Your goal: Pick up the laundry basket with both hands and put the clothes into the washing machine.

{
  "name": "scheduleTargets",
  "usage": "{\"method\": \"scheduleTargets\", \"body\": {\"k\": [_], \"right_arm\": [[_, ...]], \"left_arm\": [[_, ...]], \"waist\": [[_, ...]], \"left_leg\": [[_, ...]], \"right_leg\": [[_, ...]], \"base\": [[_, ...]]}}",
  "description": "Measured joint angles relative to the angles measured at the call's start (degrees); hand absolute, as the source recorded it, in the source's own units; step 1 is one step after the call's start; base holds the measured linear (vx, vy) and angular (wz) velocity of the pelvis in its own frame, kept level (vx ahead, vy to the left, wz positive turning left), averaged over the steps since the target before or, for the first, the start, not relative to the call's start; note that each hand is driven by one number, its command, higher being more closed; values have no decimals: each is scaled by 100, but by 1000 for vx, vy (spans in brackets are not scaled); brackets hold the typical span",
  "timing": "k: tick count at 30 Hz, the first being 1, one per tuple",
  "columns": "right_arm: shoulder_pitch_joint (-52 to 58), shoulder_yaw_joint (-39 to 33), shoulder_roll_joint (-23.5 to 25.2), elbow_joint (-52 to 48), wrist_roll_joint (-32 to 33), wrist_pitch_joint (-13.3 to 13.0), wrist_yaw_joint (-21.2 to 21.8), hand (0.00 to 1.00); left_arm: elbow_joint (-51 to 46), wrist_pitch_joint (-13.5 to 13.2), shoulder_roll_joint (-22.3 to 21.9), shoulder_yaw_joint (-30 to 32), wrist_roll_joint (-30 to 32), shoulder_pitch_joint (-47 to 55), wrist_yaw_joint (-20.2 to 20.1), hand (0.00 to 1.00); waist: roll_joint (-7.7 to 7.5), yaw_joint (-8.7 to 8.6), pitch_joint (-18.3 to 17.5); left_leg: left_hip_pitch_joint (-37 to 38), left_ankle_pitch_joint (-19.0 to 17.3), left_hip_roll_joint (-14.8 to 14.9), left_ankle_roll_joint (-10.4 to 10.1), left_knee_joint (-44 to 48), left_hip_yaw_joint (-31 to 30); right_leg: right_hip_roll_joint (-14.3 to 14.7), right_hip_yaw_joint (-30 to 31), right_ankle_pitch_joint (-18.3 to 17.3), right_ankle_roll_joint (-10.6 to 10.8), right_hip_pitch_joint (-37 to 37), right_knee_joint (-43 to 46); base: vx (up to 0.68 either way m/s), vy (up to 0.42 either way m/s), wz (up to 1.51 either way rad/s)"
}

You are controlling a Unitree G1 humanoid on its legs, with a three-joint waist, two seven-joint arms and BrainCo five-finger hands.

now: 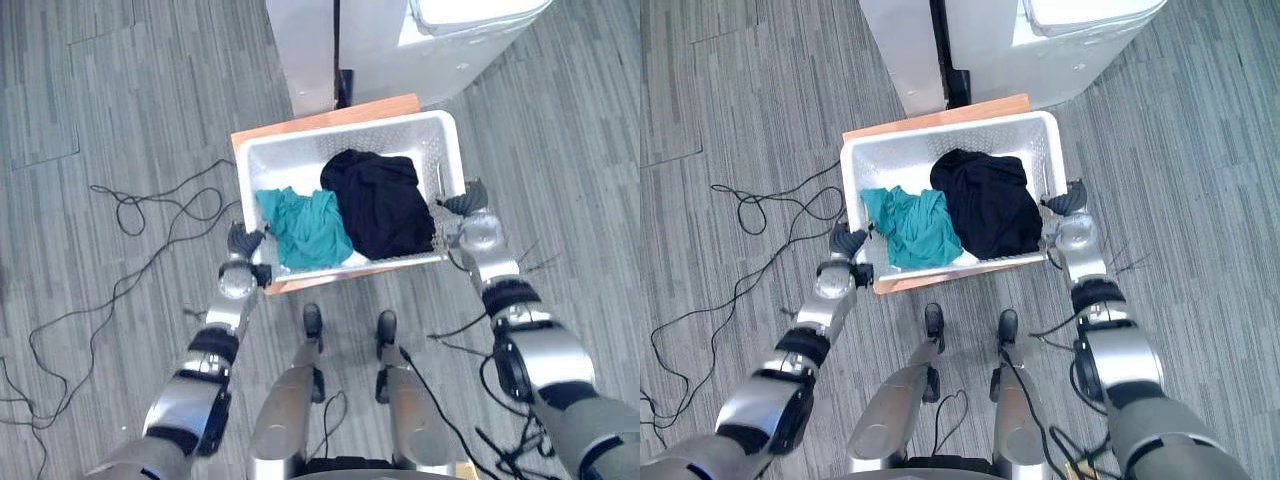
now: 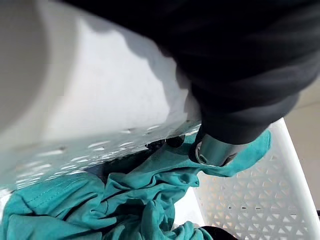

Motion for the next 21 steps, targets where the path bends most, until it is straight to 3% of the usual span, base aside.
{"method": "scheduleTargets", "body": {"k": [2,4,6,14,18,20,21], "right_arm": [[700,-79,184,-612,27,-11,4,100],[1594,-94,397,-1183,18,-58,108,100],[2106,-108,471,-1570,5,-127,152,100],[2801,-182,465,-2549,-155,-271,267,100],[3259,-261,549,-2981,-167,-303,299,100],[3378,-263,597,-3045,-161,-307,304,100],[3406,-273,614,-3050,-154,-307,305,100]], "left_arm": [[-612,-13,-61,7,-100,678,-51,100],[-1176,-25,-127,-7,-102,1579,-236,100],[-1561,-28,-125,-58,-107,2105,-364,100],[-2261,-29,-133,-172,-341,2723,-488,100],[-2409,-15,-92,-230,-316,2877,-519,100],[-2413,0,-63,-225,-282,2879,-552,100],[-2413,7,-54,-222,-252,2870,-574,100]], "waist": [[-4,5,-141],[4,-1,-725],[0,7,-968],[-45,-23,-1288],[-187,-123,-1451],[-262,-214,-1504],[-265,-308,-1509]], "left_leg": [[153,-96,-5,-39,2,-9],[152,-253,0,-76,9,-5],[246,-328,5,-55,100,2],[257,-854,97,-98,932,-100],[286,-1103,194,-170,1045,590],[188,-1505,353,-122,1561,1308],[148,-1605,407,-87,1728,1479]], "right_leg": [[-1,-4,-65,31,169,-31],[-1,0,-171,21,177,-46],[-4,6,-237,34,310,-43],[93,534,-232,9,475,-57],[212,1357,-46,59,122,-61],[344,2059,161,113,-140,-78],[380,2090,257,99,-176,-143]], "base": [[78,2,2],[136,-4,-2],[181,-9,-2],[40,-8,-31],[-60,20,-108],[-36,45,-179],[-34,28,-188]]}}
